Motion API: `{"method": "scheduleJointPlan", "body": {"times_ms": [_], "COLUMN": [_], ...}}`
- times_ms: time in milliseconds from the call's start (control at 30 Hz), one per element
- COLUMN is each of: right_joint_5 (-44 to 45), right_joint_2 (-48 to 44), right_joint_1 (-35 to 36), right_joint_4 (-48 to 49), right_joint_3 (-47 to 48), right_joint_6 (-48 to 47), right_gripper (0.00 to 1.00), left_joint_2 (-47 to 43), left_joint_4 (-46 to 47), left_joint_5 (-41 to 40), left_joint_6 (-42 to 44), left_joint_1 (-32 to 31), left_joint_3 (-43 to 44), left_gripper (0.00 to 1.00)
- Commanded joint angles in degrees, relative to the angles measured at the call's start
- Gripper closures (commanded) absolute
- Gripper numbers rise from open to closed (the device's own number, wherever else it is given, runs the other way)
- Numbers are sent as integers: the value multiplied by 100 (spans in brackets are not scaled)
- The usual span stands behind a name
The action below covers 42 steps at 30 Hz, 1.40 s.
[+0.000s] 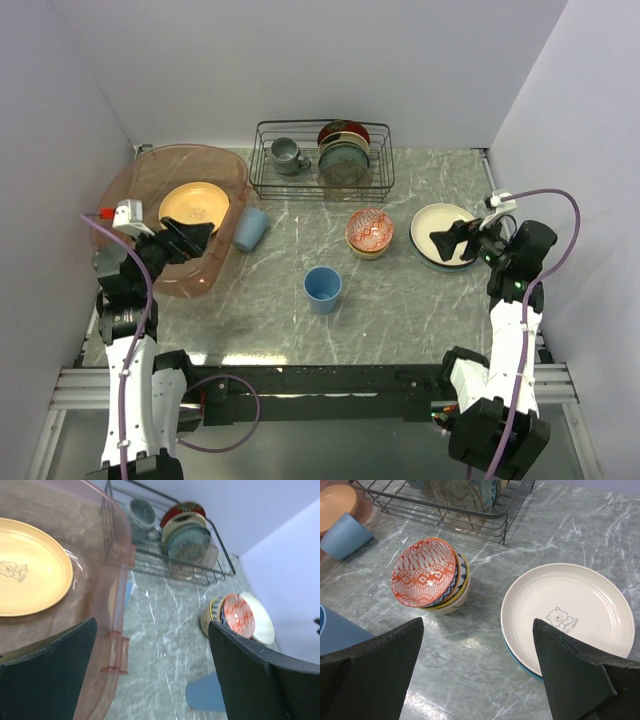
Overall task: Place the mixed dishes into the plastic bin
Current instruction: Place the plate in the plastic bin, then pick up the plate at the center of the board.
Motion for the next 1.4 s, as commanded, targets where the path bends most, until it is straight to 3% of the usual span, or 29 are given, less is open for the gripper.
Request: {"method": "scheduleJointPlan", "body": {"times_ms": [0, 200, 367, 600, 767, 900, 1167, 1367], "right_joint_5": [-86, -288, -157, 177, 563, 1133, 3050, 3744], "right_joint_2": [109, 4, 4, 250, 416, 653, 1602, 2639], "right_joint_1": [-40, -48, -14, 83, 118, 311, 1777, 2262], "right_joint_4": [114, 44, -184, -1115, -1407, -1503, -1591, -1881], "right_joint_3": [-72, -248, -187, 156, 261, 358, 788, 1421], "right_joint_6": [-266, -705, -978, -2014, -2385, -2324, -2086, -2051], "right_gripper": [2, 2, 2, 0, 0, 0, 2, 18], "left_joint_2": [-102, 126, 232, 179, -40, -295, -207, -304], "left_joint_4": [105, 289, -9, -132, -956, -985, -1073, -1108], "left_joint_5": [188, 320, -23, -103, -778, -1113, -1095, -1218], "left_joint_6": [395, 184, 298, 333, 781, 817, 869, 878], "left_joint_1": [-171, -180, -171, -180, -381, -584, -602, -602], "left_joint_3": [25, -36, 78, 113, 377, 307, 351, 350], "left_gripper": [1, 1, 1, 1, 1, 1, 1, 1]}}
